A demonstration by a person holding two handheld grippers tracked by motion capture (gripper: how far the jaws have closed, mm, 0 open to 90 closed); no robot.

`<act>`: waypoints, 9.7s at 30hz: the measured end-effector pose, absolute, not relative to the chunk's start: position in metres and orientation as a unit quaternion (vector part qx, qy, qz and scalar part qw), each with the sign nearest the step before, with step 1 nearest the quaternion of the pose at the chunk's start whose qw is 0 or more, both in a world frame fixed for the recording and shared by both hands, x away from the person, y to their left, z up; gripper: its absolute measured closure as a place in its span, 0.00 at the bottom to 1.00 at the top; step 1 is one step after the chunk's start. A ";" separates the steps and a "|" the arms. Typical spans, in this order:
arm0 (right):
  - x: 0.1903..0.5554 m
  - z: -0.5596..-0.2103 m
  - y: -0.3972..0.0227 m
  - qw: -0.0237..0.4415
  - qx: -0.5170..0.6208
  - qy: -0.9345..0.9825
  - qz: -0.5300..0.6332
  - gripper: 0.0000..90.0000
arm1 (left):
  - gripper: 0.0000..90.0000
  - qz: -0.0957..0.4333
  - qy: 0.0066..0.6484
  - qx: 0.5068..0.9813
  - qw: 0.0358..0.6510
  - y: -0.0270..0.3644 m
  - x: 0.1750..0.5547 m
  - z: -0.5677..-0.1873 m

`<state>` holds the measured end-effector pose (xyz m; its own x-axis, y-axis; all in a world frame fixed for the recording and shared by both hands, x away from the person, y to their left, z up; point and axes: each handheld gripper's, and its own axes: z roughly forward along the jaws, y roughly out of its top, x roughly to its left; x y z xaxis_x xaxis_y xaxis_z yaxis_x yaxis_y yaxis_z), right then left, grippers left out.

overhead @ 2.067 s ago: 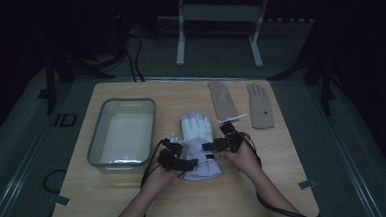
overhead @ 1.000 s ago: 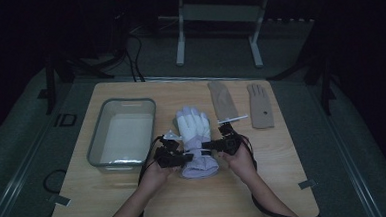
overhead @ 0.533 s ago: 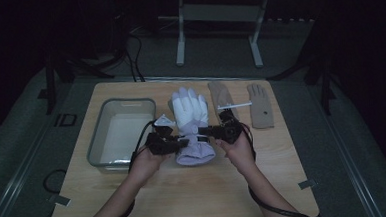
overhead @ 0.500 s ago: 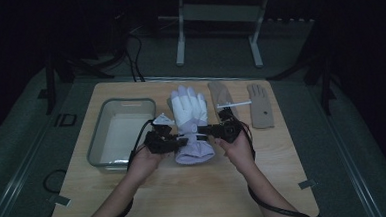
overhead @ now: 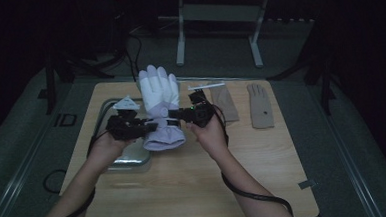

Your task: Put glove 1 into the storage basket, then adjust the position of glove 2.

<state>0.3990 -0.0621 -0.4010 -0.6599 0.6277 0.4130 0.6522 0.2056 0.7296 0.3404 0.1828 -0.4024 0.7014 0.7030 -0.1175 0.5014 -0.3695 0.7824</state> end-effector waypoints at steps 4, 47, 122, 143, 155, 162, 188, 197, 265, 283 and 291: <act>0.399 -0.399 -0.036 0.017 -0.402 -0.782 -0.476 0.86 | 0.81 0.123 0.378 0.814 0.423 0.211 0.335 -0.403; 0.410 -0.481 0.066 -0.020 -0.390 -0.853 -0.346 0.46 | 0.54 0.050 0.460 0.839 0.286 0.267 0.365 -0.492; 0.521 -0.508 -0.203 -0.196 -0.426 -0.824 -0.317 0.40 | 0.47 0.070 0.319 0.809 0.488 0.100 0.269 -0.536; 0.578 -0.540 -0.188 -0.188 -0.494 -0.811 -0.251 0.77 | 0.47 0.059 0.322 0.812 0.484 0.103 0.262 -0.546; 0.561 -0.521 -0.188 -0.156 -0.487 -0.811 -0.284 0.92 | 0.47 0.056 0.323 0.812 0.483 0.100 0.263 -0.547; 0.533 -0.495 -0.180 -0.170 -0.451 -0.822 -0.304 0.92 | 0.47 0.057 0.318 0.815 0.480 0.098 0.262 -0.546; 0.409 -0.530 -0.198 -0.113 -0.339 -0.895 -0.267 0.82 | 0.47 0.060 0.311 0.817 0.483 0.094 0.251 -0.542; 0.400 -0.536 -0.192 -0.099 -0.305 -0.904 -0.283 0.62 | 0.47 0.060 0.310 0.816 0.484 0.093 0.250 -0.543; 0.445 -0.477 -0.229 -0.235 -0.476 -0.771 -0.352 0.60 | 0.48 0.072 0.298 0.822 0.480 0.092 0.251 -0.552; 0.513 -0.483 -0.316 -0.252 -0.543 -0.736 -0.315 0.58 | 0.47 0.067 0.295 0.823 0.482 0.091 0.250 -0.552; 0.542 -0.507 -0.322 -0.246 -0.559 -0.738 -0.288 0.56 | 0.47 0.061 0.295 0.824 0.480 0.090 0.250 -0.554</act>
